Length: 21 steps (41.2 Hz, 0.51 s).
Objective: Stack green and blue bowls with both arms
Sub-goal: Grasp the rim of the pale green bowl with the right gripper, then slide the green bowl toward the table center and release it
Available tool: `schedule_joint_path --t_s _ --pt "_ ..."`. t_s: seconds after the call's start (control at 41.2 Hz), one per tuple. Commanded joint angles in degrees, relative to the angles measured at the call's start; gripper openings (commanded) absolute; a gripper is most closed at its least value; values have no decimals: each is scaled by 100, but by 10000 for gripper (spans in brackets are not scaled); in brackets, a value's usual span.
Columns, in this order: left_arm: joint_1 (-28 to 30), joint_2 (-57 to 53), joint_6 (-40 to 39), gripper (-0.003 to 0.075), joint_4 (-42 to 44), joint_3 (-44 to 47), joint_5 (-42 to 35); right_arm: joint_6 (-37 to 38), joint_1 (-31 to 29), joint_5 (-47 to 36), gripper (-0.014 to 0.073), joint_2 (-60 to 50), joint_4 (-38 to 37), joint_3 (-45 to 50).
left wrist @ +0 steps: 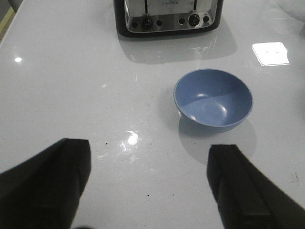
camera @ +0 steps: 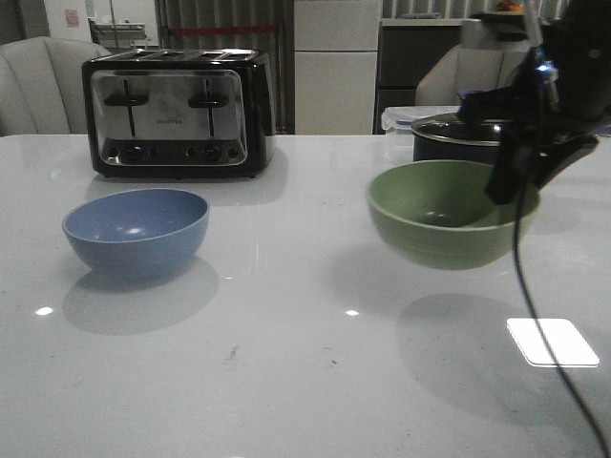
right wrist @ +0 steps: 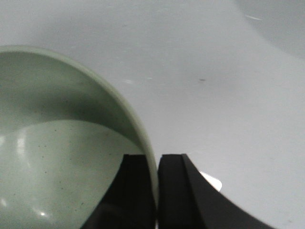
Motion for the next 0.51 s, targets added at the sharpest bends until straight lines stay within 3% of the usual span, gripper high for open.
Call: schedule_joint_path --t_s 0.0,0.388,0.485 --pt "9 40 -1 561 -56 -161 -397 -71 458 -172 46 -222 130 -154" --pt "9 40 -1 561 -56 -161 -397 -66 1587 -624 53 368 395 -154" --pt "9 40 -1 561 -56 -161 -397 -66 1619 -731 121 409 408 -154"
